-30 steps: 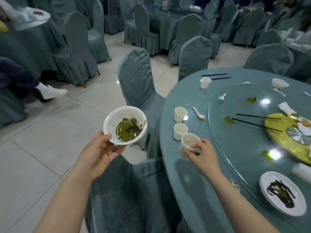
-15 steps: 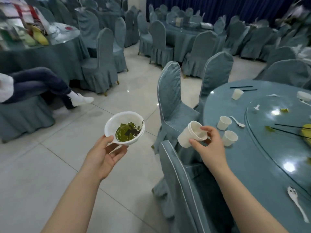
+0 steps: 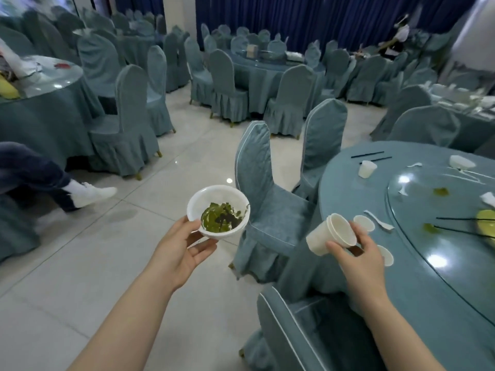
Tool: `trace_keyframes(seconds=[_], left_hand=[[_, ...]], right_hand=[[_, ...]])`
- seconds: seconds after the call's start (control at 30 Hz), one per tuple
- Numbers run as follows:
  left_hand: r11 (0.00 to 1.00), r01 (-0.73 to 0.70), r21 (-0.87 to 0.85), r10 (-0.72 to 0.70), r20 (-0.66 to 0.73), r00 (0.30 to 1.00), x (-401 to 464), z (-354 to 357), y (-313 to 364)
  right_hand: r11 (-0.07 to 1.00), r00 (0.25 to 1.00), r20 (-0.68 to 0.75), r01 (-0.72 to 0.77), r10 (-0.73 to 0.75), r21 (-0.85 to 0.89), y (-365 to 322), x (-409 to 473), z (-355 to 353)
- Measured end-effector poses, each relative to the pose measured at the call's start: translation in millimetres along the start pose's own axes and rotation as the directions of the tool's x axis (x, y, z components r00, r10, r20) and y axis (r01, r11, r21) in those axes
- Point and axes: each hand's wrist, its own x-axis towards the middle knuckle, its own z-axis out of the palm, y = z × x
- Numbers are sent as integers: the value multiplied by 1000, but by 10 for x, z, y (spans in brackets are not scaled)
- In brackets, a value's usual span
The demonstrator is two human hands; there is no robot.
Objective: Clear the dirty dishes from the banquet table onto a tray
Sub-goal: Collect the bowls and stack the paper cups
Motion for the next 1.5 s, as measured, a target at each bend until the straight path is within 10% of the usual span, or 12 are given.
trace_keyframes(seconds=[0.47,0.8,1.23,1.5], left_hand=[[976,175,129,-202,239,950,2021,1445,365],[887,312,342,-446,451,773,3201,2375,87],[692,443,571,-696,362,620,4024,3224,-678],[618,464,635,-747,291,597,4224,3518,-1028]], right_hand=[[993,944,-310,-112,114,24,211,1464,110],[939,719,-655,-342,232,-44,589,1617,-206],[840,420,-857,-543,299,26,1198,1607,-430],[770,426,-846,-637,321,-29,1410,1423,-376]])
